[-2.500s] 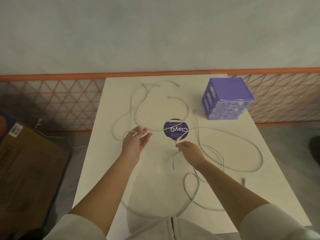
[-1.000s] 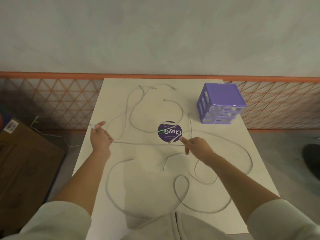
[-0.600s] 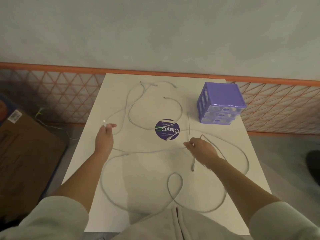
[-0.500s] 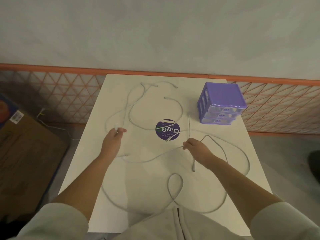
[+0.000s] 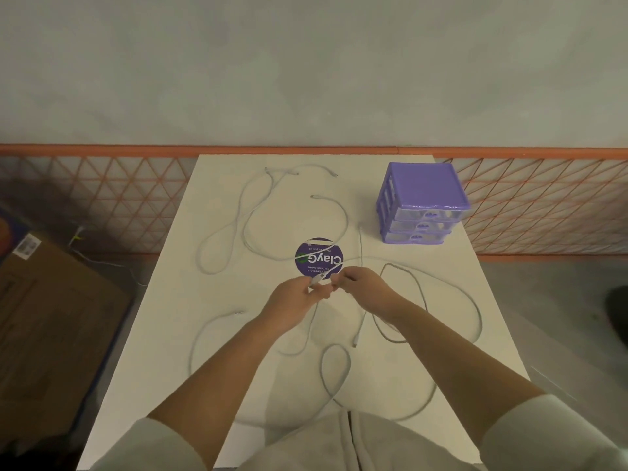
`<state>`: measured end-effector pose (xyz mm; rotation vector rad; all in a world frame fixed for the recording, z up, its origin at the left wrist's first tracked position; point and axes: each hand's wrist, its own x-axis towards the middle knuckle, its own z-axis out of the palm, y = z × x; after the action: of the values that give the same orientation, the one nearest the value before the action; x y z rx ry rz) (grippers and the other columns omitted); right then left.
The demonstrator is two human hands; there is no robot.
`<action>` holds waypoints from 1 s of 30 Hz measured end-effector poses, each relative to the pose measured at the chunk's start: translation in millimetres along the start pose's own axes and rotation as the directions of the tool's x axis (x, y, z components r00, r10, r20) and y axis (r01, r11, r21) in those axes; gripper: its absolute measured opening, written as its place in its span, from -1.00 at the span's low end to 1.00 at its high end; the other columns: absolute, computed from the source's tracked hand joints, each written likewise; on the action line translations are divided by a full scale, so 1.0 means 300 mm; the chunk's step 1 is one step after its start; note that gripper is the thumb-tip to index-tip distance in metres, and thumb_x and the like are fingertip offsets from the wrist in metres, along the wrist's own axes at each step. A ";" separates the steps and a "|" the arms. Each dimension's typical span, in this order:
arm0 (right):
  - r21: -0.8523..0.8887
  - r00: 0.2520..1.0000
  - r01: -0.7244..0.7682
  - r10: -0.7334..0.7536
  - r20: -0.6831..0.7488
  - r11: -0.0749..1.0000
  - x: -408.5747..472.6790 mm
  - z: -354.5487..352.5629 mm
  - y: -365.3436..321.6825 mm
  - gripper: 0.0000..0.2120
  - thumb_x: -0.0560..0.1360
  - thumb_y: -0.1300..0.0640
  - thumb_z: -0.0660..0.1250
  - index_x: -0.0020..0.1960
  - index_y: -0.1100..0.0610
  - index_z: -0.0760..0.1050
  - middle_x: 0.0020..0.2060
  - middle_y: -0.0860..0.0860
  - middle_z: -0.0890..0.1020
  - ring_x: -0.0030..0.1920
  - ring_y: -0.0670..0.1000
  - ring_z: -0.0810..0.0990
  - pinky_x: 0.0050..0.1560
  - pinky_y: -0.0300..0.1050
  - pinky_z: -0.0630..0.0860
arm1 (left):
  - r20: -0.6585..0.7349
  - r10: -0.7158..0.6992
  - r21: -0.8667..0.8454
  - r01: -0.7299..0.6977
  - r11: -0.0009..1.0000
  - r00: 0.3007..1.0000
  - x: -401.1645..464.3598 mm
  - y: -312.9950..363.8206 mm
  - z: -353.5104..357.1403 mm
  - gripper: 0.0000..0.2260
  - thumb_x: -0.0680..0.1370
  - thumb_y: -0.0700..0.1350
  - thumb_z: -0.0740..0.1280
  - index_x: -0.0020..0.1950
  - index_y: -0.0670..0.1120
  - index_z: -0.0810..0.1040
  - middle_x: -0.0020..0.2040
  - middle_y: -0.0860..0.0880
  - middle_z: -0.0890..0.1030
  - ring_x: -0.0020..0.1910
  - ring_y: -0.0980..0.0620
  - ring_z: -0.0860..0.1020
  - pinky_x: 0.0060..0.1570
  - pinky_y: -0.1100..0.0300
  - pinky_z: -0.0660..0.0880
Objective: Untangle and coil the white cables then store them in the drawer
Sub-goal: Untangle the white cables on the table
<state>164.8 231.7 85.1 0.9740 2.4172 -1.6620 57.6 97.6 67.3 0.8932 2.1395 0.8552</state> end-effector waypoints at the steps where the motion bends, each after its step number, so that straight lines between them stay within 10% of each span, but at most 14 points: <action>1: 0.017 1.000 0.010 -0.011 0.012 1.000 -0.004 -0.007 -0.001 -0.78 0.64 0.08 0.21 -0.09 0.12 0.56 -0.28 -0.13 0.54 -0.30 -0.16 0.43 -0.40 -0.50 0.33 | -0.011 -0.017 -0.038 0.017 0.999 1.000 0.008 0.004 0.010 -0.77 0.59 0.10 0.27 -0.04 -0.02 0.60 -0.18 0.13 0.60 -0.11 0.07 0.53 -0.18 0.28 0.38; 30: -0.295 0.972 0.012 0.058 0.227 0.955 -0.144 -0.485 0.188 -0.57 0.55 -0.24 0.25 -0.29 0.04 0.60 -0.51 -0.10 0.34 -0.49 -0.09 0.28 -0.35 -0.25 0.28 | -0.462 -0.313 -0.352 0.152 0.924 0.830 0.095 0.022 0.063 -0.77 0.61 0.01 0.24 -0.10 -0.14 0.44 -0.28 -0.02 0.50 -0.21 -0.07 0.45 -0.18 0.10 0.31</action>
<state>272.0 348.8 116.1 0.7151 2.3897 -1.2736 58.6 129.1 52.7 0.2400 2.3977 1.3587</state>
